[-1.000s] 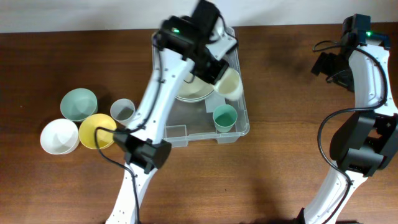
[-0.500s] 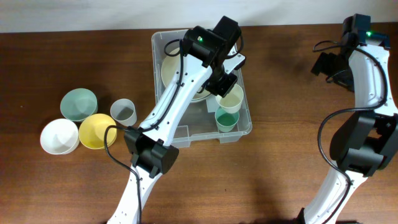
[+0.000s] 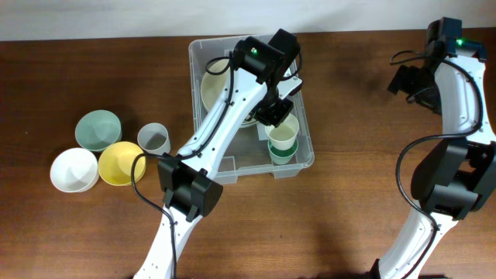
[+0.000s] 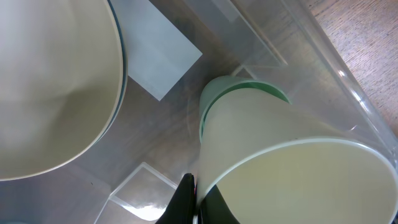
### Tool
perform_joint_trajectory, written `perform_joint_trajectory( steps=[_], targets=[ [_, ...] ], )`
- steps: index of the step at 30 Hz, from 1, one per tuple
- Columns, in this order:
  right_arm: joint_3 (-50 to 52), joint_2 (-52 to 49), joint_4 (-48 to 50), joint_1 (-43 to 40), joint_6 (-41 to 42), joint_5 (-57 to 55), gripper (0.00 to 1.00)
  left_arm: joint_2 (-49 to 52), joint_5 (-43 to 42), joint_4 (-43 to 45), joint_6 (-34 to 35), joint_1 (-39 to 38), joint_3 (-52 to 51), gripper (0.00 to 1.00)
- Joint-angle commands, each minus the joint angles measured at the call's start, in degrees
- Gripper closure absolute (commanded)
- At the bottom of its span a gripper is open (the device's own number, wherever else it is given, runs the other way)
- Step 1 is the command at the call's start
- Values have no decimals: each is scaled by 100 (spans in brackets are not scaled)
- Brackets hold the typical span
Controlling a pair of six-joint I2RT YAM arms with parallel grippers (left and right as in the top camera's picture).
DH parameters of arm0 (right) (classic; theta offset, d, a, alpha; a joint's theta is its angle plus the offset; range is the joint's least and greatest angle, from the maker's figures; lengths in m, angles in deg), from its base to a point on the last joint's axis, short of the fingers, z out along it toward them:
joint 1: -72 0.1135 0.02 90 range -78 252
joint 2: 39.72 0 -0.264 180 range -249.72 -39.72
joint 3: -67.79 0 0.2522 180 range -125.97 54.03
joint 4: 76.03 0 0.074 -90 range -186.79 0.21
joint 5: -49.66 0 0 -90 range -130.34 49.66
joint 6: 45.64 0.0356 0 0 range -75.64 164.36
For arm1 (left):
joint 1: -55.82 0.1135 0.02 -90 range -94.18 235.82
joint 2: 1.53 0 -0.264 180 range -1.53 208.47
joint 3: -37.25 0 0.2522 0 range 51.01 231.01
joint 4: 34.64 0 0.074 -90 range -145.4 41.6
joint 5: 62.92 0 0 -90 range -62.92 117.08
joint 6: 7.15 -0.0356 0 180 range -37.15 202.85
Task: Pack container
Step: 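Lower the cream cup into the green cup and release it, then withdraw the left gripper from the bin toward the cups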
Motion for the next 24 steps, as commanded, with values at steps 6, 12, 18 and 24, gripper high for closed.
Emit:
perform_joint_trajectory(
  steps=[6, 12, 18, 24],
  targets=[
    [-13, 0, 4, -26, 31, -28, 1, -188, 35, -4, 57, -9, -22, 100],
    [-13, 0, 4, -26, 31, -28, 1, -188, 39, -4, 57, -9, -22, 56],
    [-13, 0, 4, -26, 31, -31, 1, -258, 63, -4, 125, 31, -11, 56],
    [-13, 0, 4, -26, 31, -31, 1, -800, 1121, -4, 911, 503, 0, 56]
  ],
)
